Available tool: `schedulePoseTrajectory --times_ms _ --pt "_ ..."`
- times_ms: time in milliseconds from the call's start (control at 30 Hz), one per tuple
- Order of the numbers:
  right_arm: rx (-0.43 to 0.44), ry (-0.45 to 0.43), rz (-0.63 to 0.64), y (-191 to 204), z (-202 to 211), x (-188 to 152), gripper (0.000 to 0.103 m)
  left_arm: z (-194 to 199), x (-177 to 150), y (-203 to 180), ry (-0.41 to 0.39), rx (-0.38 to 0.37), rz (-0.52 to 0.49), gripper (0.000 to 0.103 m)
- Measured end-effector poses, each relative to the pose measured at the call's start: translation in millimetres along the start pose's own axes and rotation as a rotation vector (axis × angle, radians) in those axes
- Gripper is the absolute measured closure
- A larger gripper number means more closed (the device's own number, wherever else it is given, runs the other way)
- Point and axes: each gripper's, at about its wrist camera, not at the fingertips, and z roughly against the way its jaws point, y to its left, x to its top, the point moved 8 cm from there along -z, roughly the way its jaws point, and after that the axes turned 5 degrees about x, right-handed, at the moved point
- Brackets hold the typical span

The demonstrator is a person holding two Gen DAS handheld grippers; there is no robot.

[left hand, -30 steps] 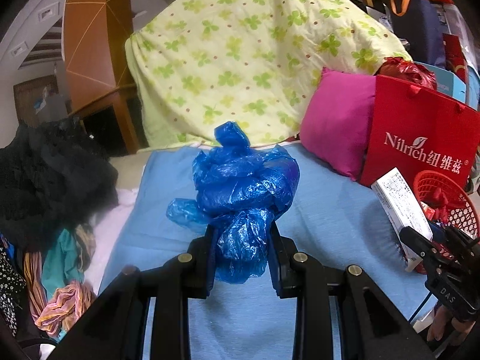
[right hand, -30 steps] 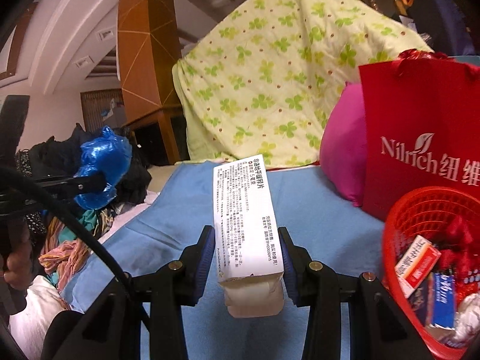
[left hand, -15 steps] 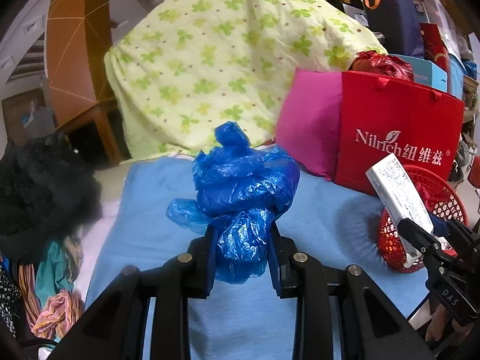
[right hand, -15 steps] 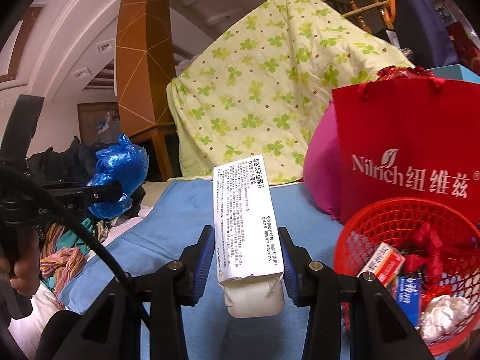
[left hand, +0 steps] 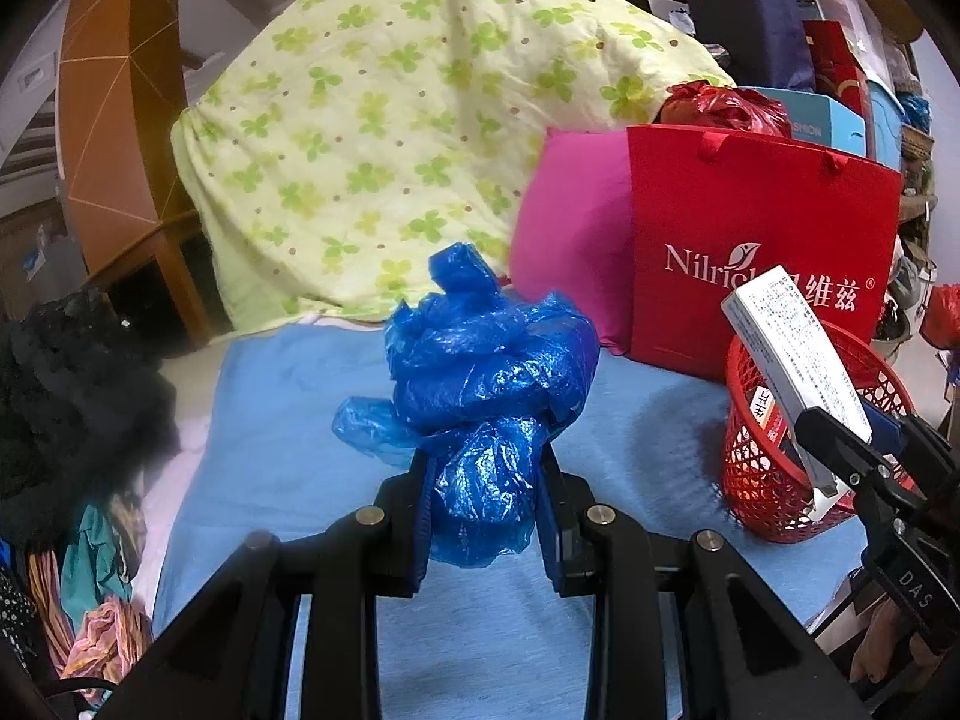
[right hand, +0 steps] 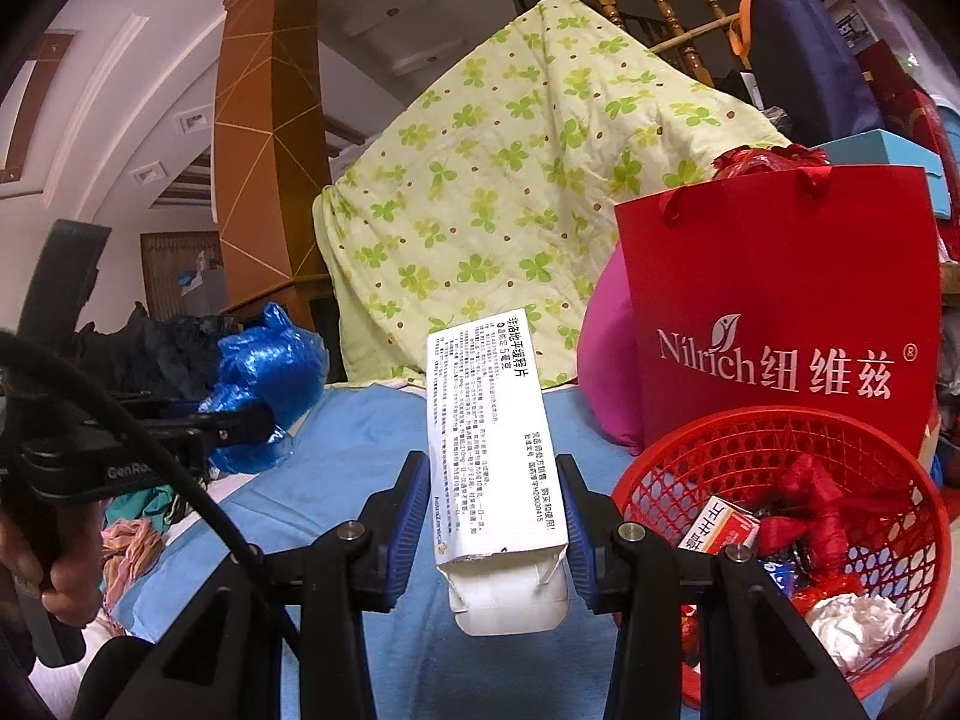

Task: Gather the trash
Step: 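Carry the blue bag and white box toward the red basket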

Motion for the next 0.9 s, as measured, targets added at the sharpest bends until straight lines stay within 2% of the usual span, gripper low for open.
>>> schedulePoseTrajectory --times_ms 900 --pt "-0.041 -0.061 -0.057 -22.4 16.1 11.9 0.059 2.9 7.3 -35.7 -0.01 -0.039 -0.058 0.072"
